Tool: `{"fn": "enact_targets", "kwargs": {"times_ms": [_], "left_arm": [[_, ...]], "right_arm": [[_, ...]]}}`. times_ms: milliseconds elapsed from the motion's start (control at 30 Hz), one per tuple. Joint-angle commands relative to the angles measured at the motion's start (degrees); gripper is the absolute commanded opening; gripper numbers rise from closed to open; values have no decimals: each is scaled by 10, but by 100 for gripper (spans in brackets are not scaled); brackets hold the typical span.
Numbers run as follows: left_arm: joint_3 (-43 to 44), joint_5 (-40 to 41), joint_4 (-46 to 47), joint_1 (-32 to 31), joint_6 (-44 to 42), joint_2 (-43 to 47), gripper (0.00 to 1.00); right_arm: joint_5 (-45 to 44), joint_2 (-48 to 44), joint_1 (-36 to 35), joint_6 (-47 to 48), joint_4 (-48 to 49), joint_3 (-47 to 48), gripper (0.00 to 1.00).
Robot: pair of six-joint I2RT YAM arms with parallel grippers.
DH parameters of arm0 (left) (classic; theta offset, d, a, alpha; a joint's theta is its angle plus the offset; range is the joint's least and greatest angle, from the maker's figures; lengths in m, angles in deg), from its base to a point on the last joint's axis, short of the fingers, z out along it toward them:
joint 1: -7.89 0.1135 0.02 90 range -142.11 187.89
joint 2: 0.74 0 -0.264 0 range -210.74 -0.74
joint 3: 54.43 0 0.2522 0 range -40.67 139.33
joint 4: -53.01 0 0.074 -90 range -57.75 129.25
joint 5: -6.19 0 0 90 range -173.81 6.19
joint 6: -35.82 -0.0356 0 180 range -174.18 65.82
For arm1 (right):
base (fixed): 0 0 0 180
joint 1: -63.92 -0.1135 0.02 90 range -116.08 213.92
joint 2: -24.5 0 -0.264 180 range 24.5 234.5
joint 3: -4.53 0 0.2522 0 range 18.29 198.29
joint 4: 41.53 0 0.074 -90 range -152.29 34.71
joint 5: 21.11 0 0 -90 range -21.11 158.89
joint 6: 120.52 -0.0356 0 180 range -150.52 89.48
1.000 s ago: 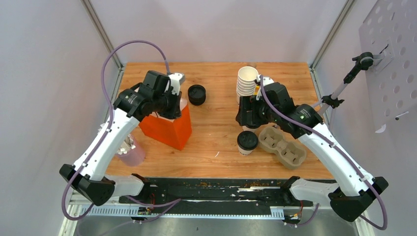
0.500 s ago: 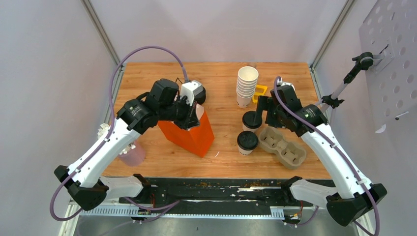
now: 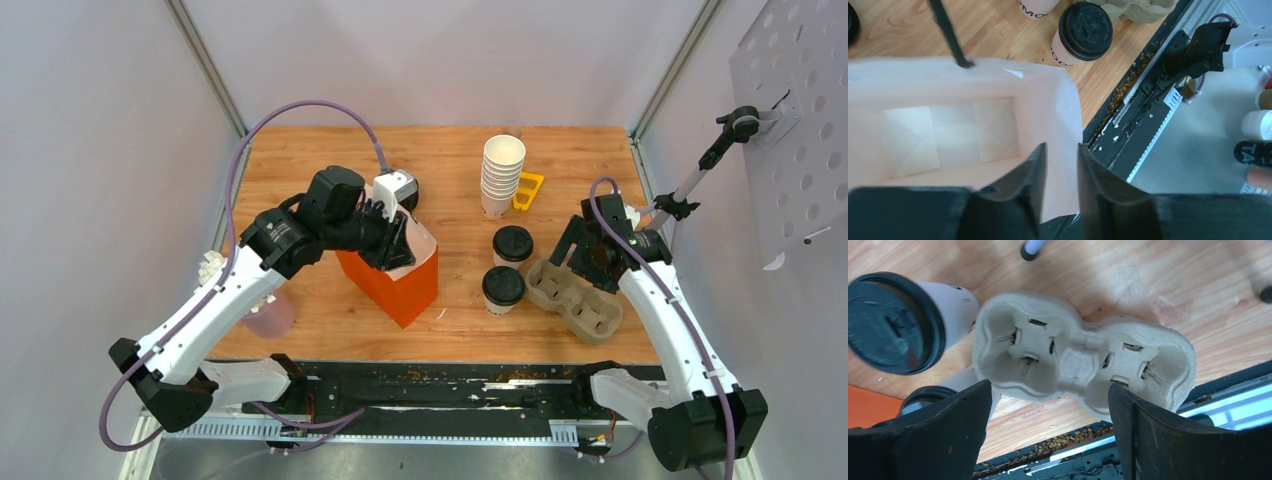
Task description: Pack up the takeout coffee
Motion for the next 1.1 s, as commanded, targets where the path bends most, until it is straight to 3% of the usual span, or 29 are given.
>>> {"fn": "enact_targets", "kwargs": {"times_ms": [0,100,133,167,200,300,567,833,1067], "left_arm": [[38,-6,41,-3,20,13,45],[64,-5,42,-2,39,5,58],[71,-2,40,-2,46,2,70],[78,-1,40,-2,50,0,91],[81,1,44,-2,55,1,99],[96,32,38,-3,62,0,100],[239,174,-122,-2,2,-45,100],[170,364,-128,-1,24,33,100],[122,392,-118,0,15,68,100]], "right_arm": [[21,-18,25,-36,24,-30,85],[19,-18,41,-42,28,-50,84],[23,-19,47,-44,33,-56,83],[29,-20,52,-45,37,-62,83],[29,-21,55,-47,41,-67,82],[34,-20,69,-51,56,-78,80],[61,-4,91,-50,91,-124,77],[73,24,92,-44,133,-152,73],[64,15,92,-38,137,-173,67]]}}
